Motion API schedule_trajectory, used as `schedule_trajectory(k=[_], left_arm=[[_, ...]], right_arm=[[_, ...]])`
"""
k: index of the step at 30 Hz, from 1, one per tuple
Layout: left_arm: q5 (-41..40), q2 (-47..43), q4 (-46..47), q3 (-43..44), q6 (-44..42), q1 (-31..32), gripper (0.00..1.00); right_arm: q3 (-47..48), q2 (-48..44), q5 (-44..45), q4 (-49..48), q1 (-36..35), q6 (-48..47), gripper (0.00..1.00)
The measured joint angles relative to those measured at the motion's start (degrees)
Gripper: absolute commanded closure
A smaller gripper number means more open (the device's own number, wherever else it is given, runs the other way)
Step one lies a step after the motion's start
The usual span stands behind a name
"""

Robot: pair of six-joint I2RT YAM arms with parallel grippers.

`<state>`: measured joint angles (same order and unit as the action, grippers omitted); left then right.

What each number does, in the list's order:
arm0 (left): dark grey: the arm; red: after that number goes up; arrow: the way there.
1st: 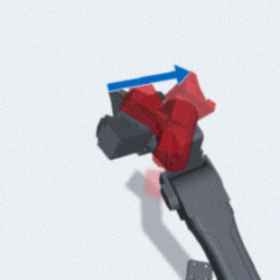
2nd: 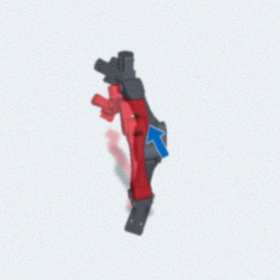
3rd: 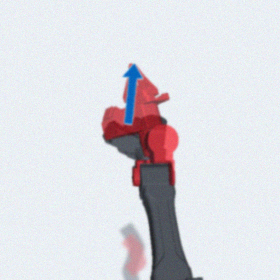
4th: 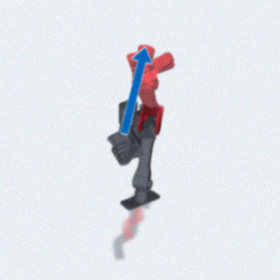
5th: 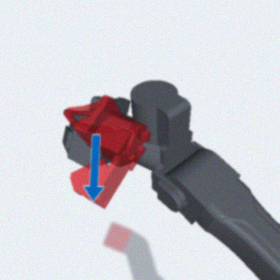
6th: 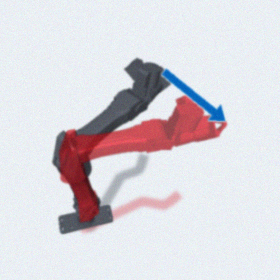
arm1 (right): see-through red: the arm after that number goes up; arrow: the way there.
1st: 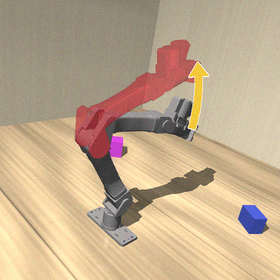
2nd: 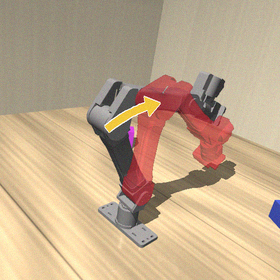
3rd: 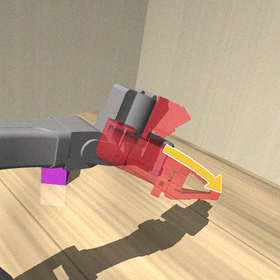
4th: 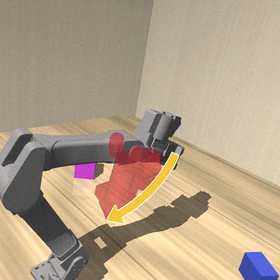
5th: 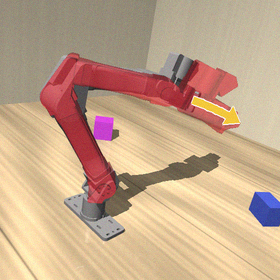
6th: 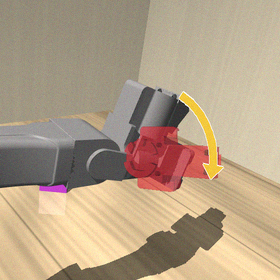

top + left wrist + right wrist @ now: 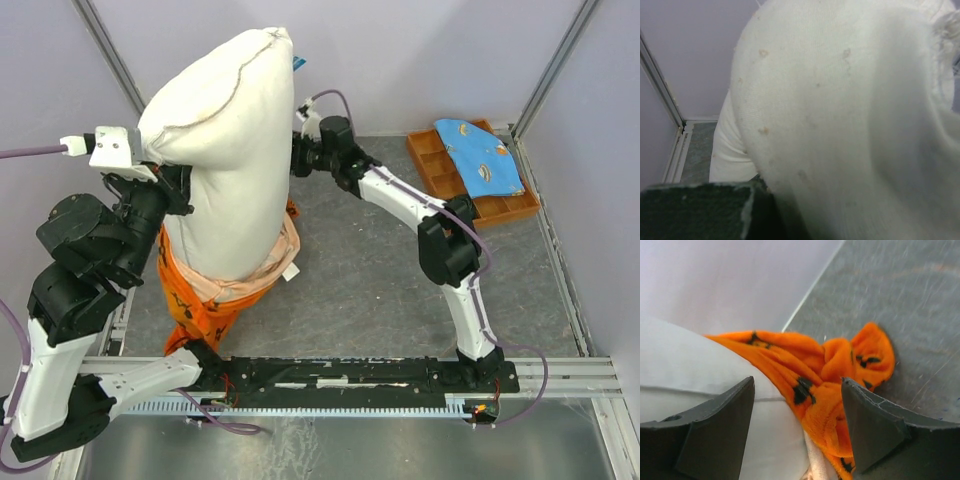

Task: Remove the pillowcase from the pillow
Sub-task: Remove the pillow from the pillowcase.

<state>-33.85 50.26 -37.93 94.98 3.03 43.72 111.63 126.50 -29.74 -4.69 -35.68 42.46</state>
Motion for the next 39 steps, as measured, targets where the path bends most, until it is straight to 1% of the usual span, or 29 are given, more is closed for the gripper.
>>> schedule_trajectory(k=[5, 8, 11, 15, 18, 22, 27, 30, 32, 34, 36, 39], left_arm=[[0.22, 0.26, -1.66, 0.0, 0.0, 0.0, 0.97], [0.92, -0.13, -2.73, 0.0, 0.04, 0.0, 0.97], [1.75, -2.23, -2.82, -0.85, 0.31, 0.0, 0.97], [2.84, -6.84, -2.73, -2.25, 1.64, 0.02, 0.97], [2.89, -9.6, -3.13, -2.67, 1.92, 0.02, 0.97], [2.97, -11.85, -2.67, -4.33, 1.92, 0.24, 0.97], [3.02, -13.11, -0.94, -6.08, 1.92, 0.74, 0.97], [2.91, -13.46, -0.92, -6.08, 1.92, 1.44, 0.97], [2.93, -13.33, -0.85, -6.08, 1.92, 2.03, 0.97], [2.93, -12.59, -0.76, -5.99, 1.92, 2.71, 0.97], [2.89, -10.86, -0.7, -5.53, 1.95, 3.06, 0.97], [2.34, -6.1, 1.66, -5.35, 1.97, 3.23, 0.97]], right_arm=[[-0.07, 2.75, -2.64, 5.25, -3.74, -3.06, 0.24], [-2.32, 2.67, -2.56, 5.7, -6.21, -4.79, 0.27], [-6.73, 2.75, -0.79, 5.99, -9.18, -6.27, 0.3], [-10.54, 4.68, 2.71, 9.84, -13.42, -8.57, 0.3], [-13.94, 4.92, 5.18, 10.32, -15.5, -9.42, 0.3], [-16.76, 4.61, 8.44, 9.03, -16.85, -9.7, 0.29], [-18.05, 3.61, 10.95, 8.24, -16.92, -9.92, 0.26], [-21.29, 1.99, 9.77, 5.55, -15.37, -9.07, 0.25], [-24.48, 0.11, 8.02, 3.82, -12.63, -7.58, 0.24], [-27.06, -1.81, 6.69, 2.84, -8.96, -6.05, 0.22], [-29.2, -4.39, 5.53, 2.56, -3.8, -4.76, 0.2], [-29.22, -8.26, 4.28, 3.48, 3.76, -4.33, 0.17]])
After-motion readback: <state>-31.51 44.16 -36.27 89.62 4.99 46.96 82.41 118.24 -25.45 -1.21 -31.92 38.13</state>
